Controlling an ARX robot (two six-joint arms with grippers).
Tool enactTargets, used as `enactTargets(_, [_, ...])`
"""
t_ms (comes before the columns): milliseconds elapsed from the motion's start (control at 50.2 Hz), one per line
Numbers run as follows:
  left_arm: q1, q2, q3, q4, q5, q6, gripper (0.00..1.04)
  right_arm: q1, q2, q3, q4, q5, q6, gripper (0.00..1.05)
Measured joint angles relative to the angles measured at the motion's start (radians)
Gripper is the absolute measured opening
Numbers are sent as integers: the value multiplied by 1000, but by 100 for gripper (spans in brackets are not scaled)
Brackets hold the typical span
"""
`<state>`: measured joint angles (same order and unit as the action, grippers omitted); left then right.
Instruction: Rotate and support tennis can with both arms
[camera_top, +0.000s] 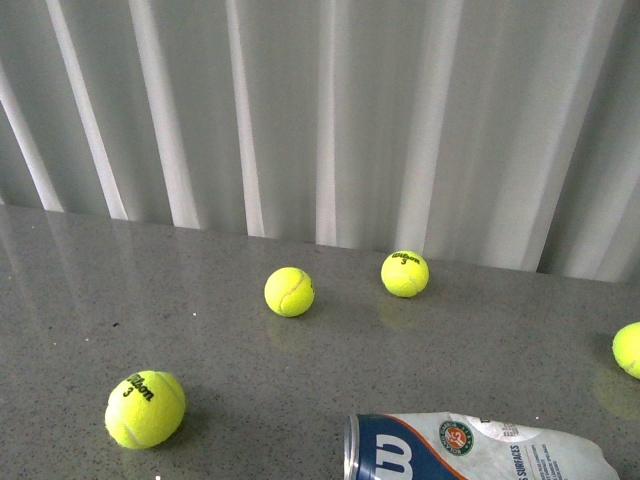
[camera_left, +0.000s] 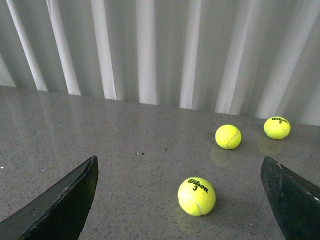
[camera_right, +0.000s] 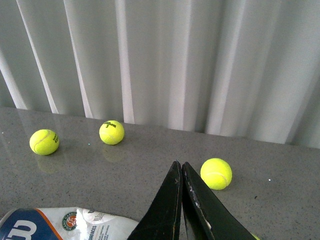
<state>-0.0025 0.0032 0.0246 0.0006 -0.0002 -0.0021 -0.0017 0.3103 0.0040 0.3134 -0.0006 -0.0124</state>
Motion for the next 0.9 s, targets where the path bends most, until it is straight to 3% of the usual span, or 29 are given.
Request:
enactTargets(458, [0,0,0,0,0,0,98,0,-137,0,-137,0,0,3])
enactTargets(577, [0,0,0,0,0,0,98,0,-278,1,-306,-1,1,3])
enactTargets(836, [0,-1,0,0,0,0,98,0,-305,1,-312,-1,0,3])
enactTargets(896, [0,-1,0,0,0,0,98,0,-305,1,-312,-1,0,10])
